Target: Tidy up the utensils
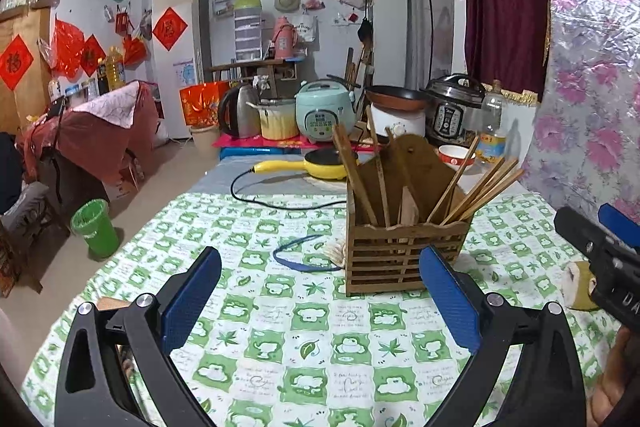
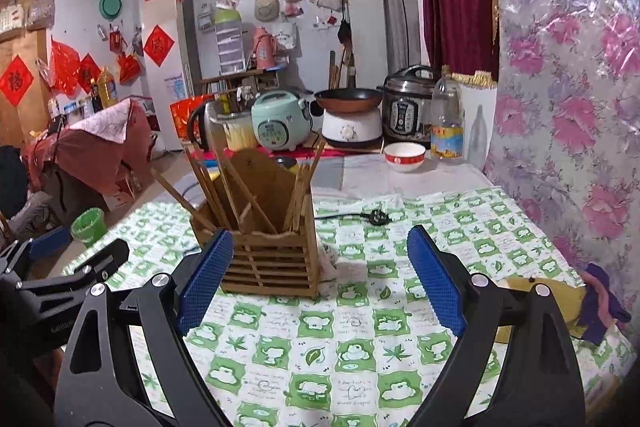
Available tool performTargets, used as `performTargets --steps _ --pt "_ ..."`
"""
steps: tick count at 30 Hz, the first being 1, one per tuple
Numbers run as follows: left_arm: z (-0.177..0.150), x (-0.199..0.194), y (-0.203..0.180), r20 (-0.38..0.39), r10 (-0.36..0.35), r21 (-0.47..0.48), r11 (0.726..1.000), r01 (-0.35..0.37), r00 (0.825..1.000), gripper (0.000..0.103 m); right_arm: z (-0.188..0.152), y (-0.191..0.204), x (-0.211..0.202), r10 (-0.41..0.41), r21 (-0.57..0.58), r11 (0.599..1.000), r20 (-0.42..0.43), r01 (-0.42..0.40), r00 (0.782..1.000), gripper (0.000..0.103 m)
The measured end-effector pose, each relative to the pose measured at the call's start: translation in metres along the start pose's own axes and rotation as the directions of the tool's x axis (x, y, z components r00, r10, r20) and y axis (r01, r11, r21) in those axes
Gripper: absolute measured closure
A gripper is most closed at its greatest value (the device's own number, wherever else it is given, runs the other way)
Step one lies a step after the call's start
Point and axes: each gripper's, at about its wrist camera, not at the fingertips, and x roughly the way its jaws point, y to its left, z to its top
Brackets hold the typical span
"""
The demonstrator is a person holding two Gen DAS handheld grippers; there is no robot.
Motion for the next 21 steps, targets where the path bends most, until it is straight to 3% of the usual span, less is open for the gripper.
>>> performTargets --steps 5,8,21 --pt "-0.017 0.023 0.001 -0.046 0.016 0.017 1.000 -0.016 0.999 0.006 -0.016 -0.006 0.025 -0.011 -0.002 1.000 -0.089 0.011 0.996 0.017" --pt "-0.022 0.026 0.003 -0.060 0.025 0.028 0.999 -0.024 0.998 0.006 -0.021 -0.005 0.031 -0.043 -0.027 0.999 -0.098 0.040 0.994 0.017" --pt "-0.024 0.023 0.002 -0.056 0.022 0.027 0.999 -0.020 0.998 0.006 -0.030 -0.002 0.029 -0.031 -0.023 0.999 -0.110 0.028 0.993 0.015"
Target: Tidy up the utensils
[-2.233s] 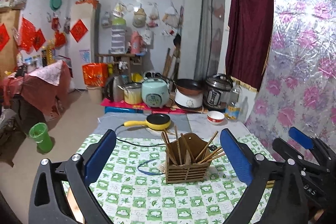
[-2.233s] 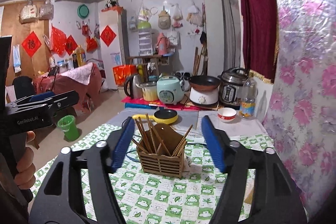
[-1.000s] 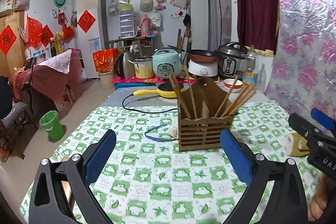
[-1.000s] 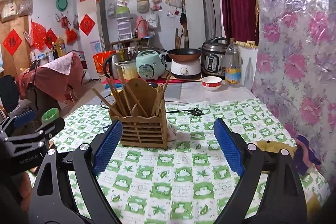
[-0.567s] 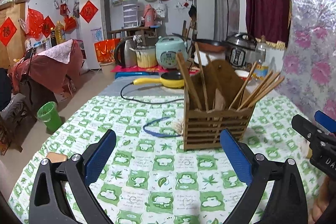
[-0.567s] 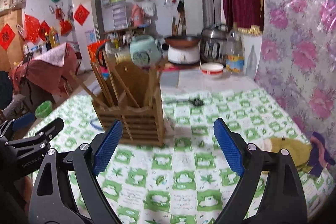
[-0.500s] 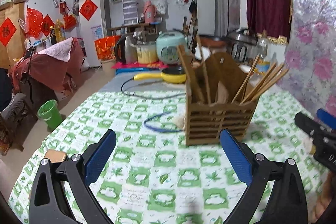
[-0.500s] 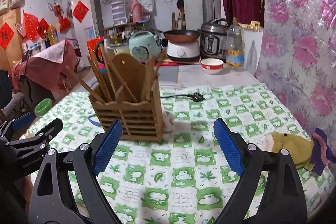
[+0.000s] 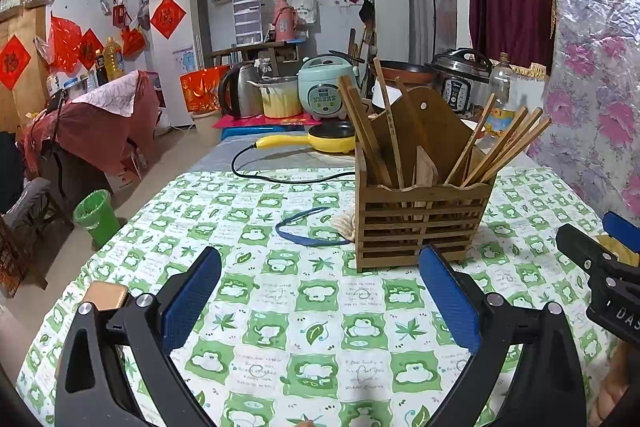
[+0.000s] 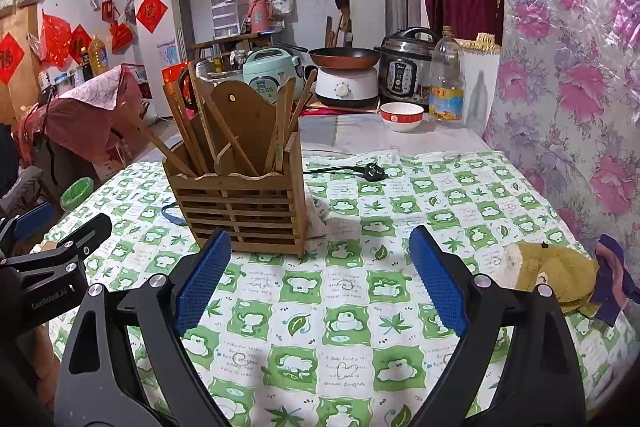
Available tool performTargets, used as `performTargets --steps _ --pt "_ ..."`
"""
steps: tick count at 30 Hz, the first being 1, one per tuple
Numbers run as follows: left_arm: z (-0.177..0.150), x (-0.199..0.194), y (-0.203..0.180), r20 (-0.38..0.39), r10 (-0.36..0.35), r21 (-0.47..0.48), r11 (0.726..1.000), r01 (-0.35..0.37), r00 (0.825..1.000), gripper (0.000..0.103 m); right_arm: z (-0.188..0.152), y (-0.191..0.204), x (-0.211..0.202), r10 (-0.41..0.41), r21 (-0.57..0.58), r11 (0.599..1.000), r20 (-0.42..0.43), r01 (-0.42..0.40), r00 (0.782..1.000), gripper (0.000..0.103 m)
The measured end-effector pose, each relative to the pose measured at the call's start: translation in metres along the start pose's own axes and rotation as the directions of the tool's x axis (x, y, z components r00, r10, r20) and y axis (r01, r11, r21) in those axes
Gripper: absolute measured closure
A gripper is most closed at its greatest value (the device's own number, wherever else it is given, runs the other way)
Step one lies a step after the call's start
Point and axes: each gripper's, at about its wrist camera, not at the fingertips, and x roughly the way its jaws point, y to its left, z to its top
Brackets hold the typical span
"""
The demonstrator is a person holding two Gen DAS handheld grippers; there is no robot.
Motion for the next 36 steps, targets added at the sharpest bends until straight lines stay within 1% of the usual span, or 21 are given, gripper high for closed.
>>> performTargets --steps 17,36 --pt "-0.0029 -0.0002 -0.0083 0.005 -0.004 0.028 1.000 0.004 1.000 0.006 -0.0015 -0.0032 -0.0018 0.010 0.017 1.000 0.000 -0.010 1.000 0.014" --pt "-0.0030 -0.0005 -0.0083 0.005 -0.003 0.029 1.000 0.003 1.000 0.006 -0.0012 -0.0039 -0.0029 0.012 0.021 1.000 0.003 -0.012 1.000 0.013"
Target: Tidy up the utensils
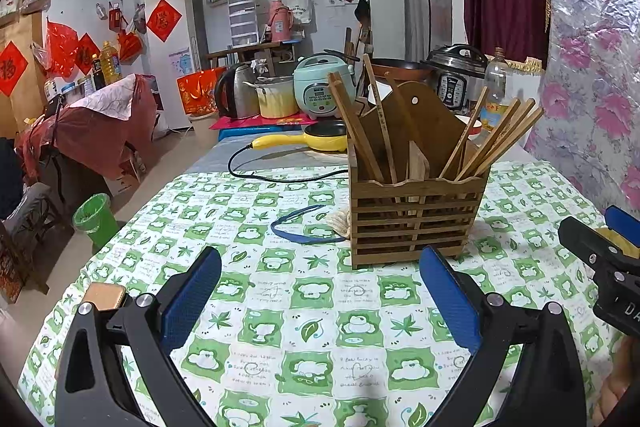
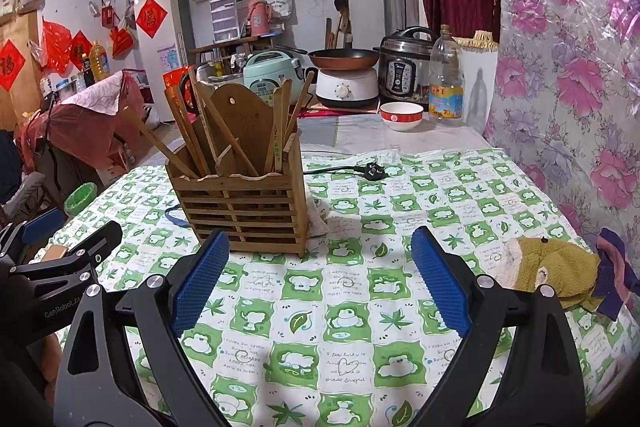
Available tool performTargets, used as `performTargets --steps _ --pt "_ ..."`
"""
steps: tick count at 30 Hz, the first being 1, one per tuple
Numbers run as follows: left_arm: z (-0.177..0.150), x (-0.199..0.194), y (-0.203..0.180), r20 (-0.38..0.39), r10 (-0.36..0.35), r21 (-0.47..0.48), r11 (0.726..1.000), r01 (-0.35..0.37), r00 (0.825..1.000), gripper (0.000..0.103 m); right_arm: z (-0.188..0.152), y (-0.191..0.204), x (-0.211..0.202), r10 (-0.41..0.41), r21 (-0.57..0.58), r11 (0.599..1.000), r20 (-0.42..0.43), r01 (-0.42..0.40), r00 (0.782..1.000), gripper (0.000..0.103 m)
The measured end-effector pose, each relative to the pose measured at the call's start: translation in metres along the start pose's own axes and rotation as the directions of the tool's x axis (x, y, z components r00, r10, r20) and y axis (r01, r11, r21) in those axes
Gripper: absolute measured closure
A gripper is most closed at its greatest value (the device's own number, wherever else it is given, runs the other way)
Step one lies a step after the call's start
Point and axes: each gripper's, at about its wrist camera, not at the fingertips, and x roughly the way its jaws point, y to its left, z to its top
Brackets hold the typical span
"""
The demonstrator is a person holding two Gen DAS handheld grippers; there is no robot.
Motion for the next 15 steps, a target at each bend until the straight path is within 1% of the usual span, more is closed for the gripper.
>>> performTargets --steps 15 --pt "-0.0031 -0.0023 -0.0005 0.009 -0.002 0.016 1.000 0.002 1.000 0.006 0.0000 -0.0004 -0.0003 0.002 0.001 1.000 0.001 -0.002 1.000 0.013"
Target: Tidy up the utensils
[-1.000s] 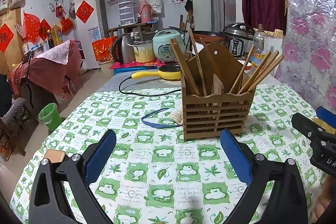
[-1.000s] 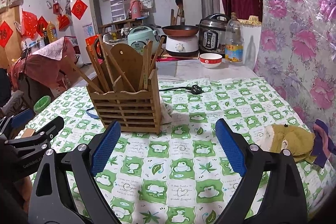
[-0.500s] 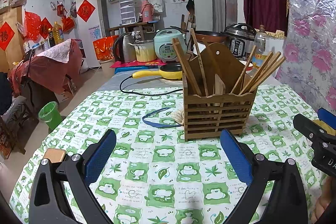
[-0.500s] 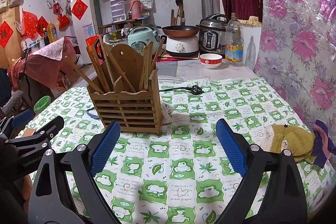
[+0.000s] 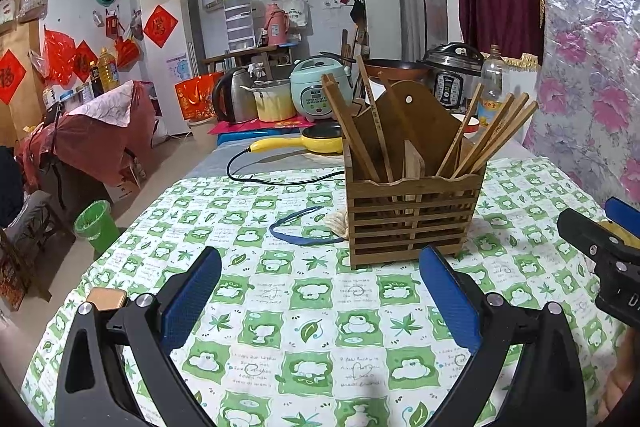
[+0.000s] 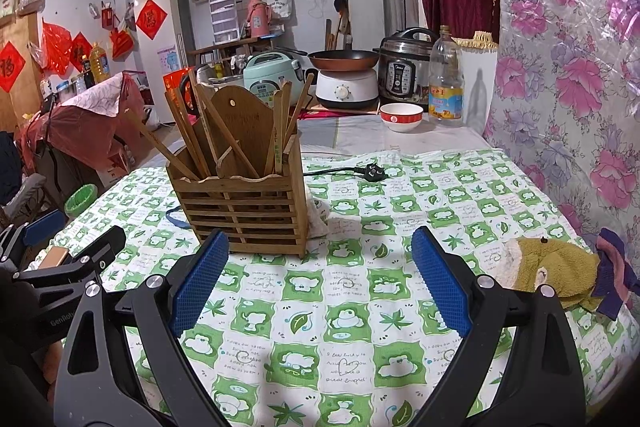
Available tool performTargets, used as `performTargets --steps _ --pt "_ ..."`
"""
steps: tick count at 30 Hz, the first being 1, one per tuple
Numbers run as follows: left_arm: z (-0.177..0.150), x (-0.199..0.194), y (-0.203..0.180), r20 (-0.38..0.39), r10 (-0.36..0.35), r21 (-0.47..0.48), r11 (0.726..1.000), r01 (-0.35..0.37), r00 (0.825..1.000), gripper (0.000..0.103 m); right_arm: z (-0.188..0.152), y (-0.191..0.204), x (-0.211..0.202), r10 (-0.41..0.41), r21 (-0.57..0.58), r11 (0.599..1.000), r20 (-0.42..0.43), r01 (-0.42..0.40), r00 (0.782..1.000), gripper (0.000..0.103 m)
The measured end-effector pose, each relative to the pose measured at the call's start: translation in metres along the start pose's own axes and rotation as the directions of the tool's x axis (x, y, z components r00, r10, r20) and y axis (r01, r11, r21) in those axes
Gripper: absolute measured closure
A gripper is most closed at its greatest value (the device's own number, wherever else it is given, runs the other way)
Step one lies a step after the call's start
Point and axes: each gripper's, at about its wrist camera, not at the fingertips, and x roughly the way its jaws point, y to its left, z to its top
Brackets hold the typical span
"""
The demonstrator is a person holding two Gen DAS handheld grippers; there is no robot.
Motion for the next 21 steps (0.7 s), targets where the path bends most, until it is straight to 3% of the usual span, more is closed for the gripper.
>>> performTargets --steps 21 --pt "0.0049 -0.0025 -0.0003 0.014 0.010 -0.017 1.000 -0.010 1.000 0.006 0.0003 -0.0008 -0.0001 0.000 0.002 1.000 0.001 0.000 1.000 0.013"
